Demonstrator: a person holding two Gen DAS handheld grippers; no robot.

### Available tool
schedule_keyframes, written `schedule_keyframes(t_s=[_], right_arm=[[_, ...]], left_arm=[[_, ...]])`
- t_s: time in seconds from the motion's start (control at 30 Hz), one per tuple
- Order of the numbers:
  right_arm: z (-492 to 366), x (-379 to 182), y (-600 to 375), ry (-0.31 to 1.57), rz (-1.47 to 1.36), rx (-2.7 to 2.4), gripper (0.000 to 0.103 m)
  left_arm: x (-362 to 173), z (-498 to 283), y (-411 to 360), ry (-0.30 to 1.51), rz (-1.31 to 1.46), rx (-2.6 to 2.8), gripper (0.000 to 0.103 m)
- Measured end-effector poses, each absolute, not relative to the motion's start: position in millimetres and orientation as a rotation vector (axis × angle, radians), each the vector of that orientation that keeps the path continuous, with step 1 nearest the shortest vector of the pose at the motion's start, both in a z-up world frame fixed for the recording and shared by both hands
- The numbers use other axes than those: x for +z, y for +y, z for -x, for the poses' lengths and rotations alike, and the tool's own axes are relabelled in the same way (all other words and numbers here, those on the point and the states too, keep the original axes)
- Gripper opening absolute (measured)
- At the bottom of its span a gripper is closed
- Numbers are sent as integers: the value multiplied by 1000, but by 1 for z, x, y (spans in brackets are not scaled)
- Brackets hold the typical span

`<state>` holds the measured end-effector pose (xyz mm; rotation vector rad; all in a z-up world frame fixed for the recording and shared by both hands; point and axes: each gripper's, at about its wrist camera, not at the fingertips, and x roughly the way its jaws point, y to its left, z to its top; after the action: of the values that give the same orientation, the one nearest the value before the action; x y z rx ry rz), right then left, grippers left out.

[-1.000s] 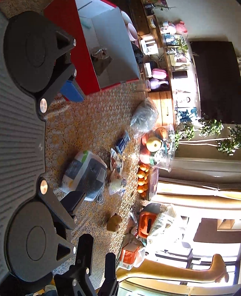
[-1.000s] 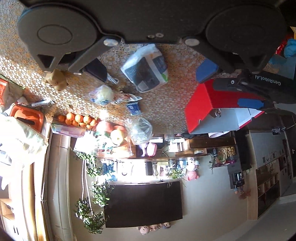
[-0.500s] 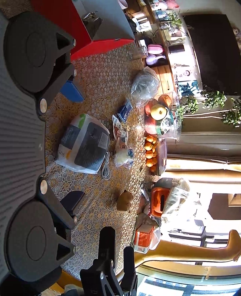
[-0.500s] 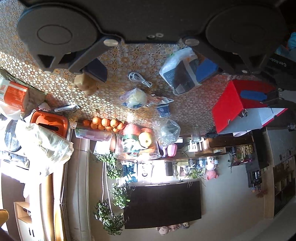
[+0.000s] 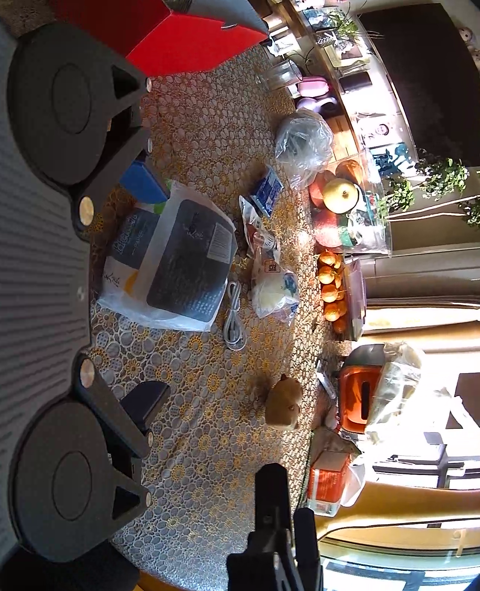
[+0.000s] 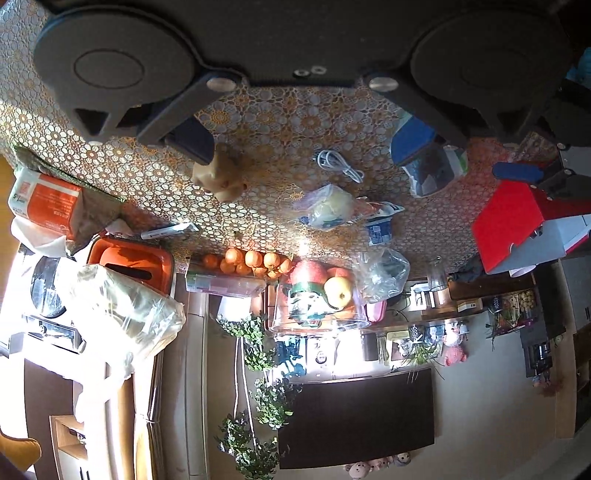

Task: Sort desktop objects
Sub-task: 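Grasp the white-and-grey bag with the left tool while the right tool grasps the tan potato toy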

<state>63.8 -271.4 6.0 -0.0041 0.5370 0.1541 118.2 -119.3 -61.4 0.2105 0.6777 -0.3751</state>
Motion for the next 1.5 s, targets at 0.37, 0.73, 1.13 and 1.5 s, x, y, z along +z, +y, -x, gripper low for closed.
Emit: schedule_keyframes(t_s=[0.37, 0.73, 1.13, 1.5], right_arm=[[-111, -17, -302, 568, 34, 98, 102], [-161, -44, -325, 615, 28, 69, 101], [-195, -68, -329, 657, 16, 61, 89], [-203, -71, -325, 665, 31, 60, 73]], left_arm=[[-93, -140, -128, 746, -209, -346, 103], [-112, -148, -137, 714, -256, -294, 103], [-113, -154, -138, 672, -267, -285, 78], [-110, -151, -142, 653, -286, -302, 55]])
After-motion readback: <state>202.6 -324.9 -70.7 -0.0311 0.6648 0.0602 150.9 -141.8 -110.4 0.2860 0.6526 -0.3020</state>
